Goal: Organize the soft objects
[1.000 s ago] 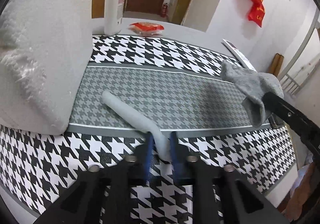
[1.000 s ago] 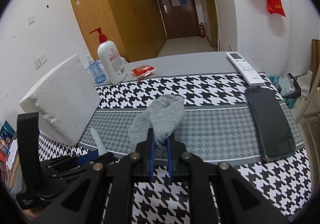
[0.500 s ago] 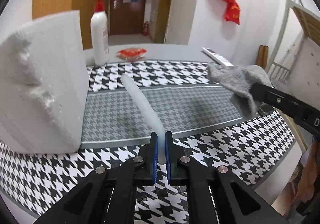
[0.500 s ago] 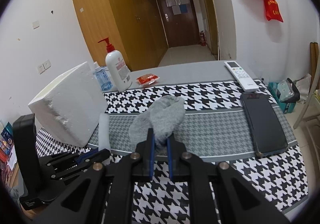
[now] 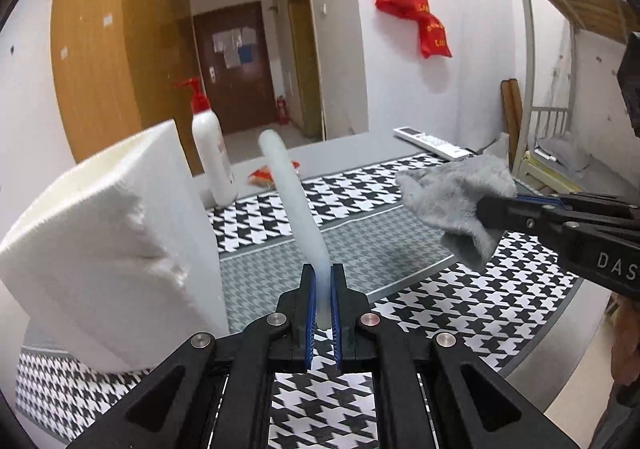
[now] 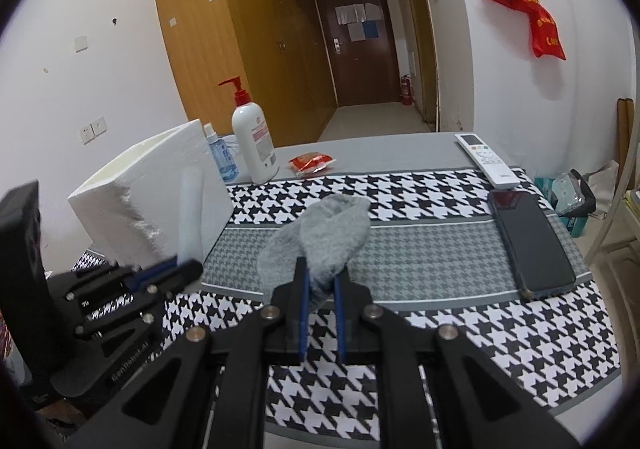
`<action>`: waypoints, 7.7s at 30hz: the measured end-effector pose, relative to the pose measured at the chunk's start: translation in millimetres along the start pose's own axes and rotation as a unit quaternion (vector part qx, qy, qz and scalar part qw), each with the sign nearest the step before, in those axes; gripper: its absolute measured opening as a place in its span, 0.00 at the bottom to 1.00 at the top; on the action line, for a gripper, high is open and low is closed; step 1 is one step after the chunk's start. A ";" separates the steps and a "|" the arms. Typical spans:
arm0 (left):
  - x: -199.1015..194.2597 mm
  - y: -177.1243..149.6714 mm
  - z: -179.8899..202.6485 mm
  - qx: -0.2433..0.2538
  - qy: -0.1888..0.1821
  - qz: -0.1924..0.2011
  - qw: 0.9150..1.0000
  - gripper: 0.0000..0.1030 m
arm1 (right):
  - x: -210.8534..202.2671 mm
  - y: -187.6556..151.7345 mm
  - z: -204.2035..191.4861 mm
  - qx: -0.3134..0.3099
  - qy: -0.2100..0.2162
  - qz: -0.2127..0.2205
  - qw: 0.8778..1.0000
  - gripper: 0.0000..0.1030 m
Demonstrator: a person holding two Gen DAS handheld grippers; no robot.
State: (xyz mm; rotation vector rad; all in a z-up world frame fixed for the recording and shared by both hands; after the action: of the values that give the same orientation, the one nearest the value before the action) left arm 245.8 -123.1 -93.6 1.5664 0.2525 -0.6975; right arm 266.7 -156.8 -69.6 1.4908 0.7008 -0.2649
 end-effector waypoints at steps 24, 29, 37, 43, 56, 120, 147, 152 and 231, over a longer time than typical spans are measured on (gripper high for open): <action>-48.2 36.5 -16.3 0.028 -0.040 0.059 0.997 0.07 | -33.1 19.7 -34.1 -0.015 -0.016 0.058 0.998 0.13; -57.7 40.2 -22.5 0.032 -0.050 0.071 0.996 0.07 | -37.7 26.1 -36.1 -0.002 -0.017 0.074 0.997 0.13; -75.3 48.9 -36.8 0.024 -0.073 0.088 0.993 0.07 | -42.5 40.1 -49.1 -0.002 -0.013 0.098 0.995 0.13; -93.6 52.8 -47.5 0.028 -0.074 0.106 0.991 0.07 | -48.7 47.9 -62.0 0.004 -0.006 0.113 0.994 0.13; -118.5 58.5 -70.7 0.025 -0.078 0.133 0.988 0.07 | -58.2 60.3 -90.9 0.005 -0.009 0.126 0.992 0.13; -76.0 61.5 -168.3 -0.049 -0.004 0.092 0.995 0.08 | -16.8 97.2 -170.9 -0.063 0.059 0.118 0.989 0.13; -127.0 50.8 -199.8 -0.069 0.061 0.141 0.986 0.99 | -16.1 102.0 -188.0 -0.073 0.063 0.117 0.988 0.13; -136.6 41.8 -210.4 -0.075 0.079 0.145 0.983 0.99 | -13.0 101.7 -201.6 -0.080 0.076 0.113 0.988 0.13; -201.8 13.0 -141.6 -0.079 0.106 0.173 0.976 0.99 | -87.9 65.3 -159.6 -0.044 0.051 0.143 0.987 1.00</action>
State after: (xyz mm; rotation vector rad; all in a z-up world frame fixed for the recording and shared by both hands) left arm 133.6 60.3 27.6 1.4840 0.1806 -0.2315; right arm 193.6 -19.2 45.3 1.5062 0.5627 0.0605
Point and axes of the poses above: each gripper's, at about its wrist camera, not at the fingertips, and x roughly the way its jaws point, z to its right, y to its top, the point moved 7 cm from there along x, roughly the way its jaws point, and after that the axes turned 14 degrees about -y, right-handed, at the moved point
